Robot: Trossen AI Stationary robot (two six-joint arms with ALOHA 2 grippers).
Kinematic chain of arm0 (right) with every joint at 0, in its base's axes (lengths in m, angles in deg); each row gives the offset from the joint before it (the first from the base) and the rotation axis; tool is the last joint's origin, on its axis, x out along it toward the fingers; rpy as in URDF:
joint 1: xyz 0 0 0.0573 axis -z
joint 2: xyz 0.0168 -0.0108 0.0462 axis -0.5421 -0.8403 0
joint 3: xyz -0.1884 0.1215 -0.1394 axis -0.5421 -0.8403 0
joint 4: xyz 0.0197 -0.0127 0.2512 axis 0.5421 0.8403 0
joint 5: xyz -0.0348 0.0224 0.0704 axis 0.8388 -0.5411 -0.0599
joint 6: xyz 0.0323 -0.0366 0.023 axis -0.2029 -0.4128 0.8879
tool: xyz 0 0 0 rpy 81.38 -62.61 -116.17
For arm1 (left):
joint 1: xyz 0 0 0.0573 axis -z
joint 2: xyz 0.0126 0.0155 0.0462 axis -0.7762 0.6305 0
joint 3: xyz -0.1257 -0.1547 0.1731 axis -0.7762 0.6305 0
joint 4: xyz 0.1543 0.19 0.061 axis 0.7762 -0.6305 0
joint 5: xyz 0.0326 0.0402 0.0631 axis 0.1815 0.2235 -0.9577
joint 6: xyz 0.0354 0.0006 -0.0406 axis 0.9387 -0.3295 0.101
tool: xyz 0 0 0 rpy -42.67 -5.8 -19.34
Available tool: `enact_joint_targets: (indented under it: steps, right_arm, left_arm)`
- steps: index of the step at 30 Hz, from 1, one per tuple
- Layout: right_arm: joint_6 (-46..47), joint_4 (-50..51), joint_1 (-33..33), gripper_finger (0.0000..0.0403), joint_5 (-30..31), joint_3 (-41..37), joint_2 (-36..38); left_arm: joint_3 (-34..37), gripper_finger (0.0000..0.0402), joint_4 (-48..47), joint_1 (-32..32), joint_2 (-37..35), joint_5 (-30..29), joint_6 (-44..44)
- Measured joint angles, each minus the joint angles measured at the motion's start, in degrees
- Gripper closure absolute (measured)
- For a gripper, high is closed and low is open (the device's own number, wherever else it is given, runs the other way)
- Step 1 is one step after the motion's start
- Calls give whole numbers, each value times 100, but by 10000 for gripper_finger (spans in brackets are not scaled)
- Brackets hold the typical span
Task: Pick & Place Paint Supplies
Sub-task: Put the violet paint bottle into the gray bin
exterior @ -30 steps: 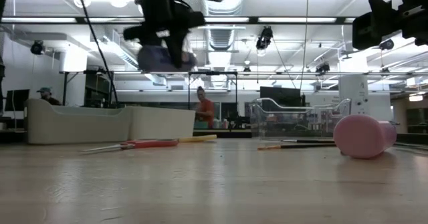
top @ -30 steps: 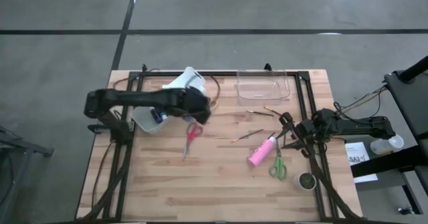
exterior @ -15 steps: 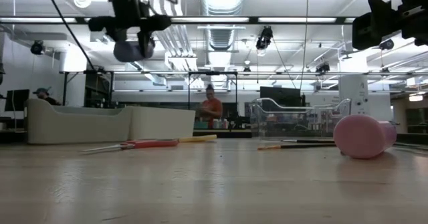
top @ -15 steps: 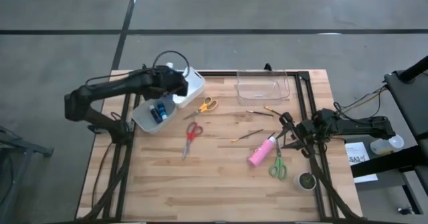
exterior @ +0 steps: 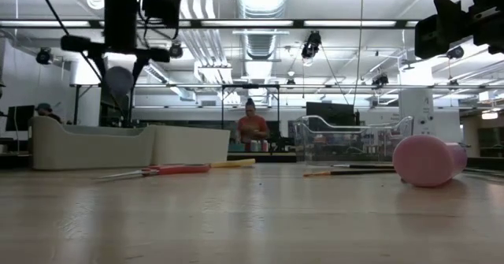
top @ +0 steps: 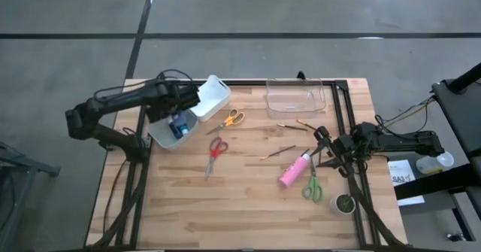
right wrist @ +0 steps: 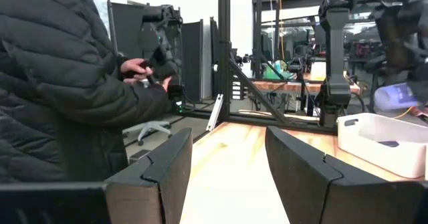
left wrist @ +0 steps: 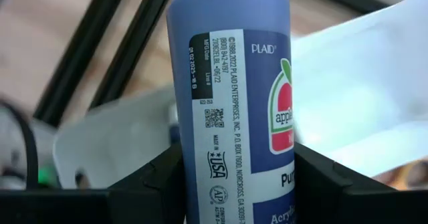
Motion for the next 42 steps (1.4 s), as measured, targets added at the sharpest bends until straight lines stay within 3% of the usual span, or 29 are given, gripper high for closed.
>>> enact_joint_targets:
  steps: [5,9,19,29,35,42]
  right_arm:
    - [0,1,0,215,1,0,-2]
    - [0,0,0,215,2,0,-2]
    - [0,0,0,215,1,0,-2]
    - [0,1,0,215,1,1,-2]
    - [0,0,-2,215,1,1,-2]
    - [0,0,-1,215,2,1,-2]
  left_arm:
    - [487,203,78,0,1,629,-843]
    - [723,203,244,-2,1,981,-863]
    - [666,203,499,-166,-3,1028,2818]
    - [666,203,406,-280,-7,1031,5701]
    - [668,203,10,-280,-7,1031,6203]
    - [929,203,336,-280,-11,1031,6882]
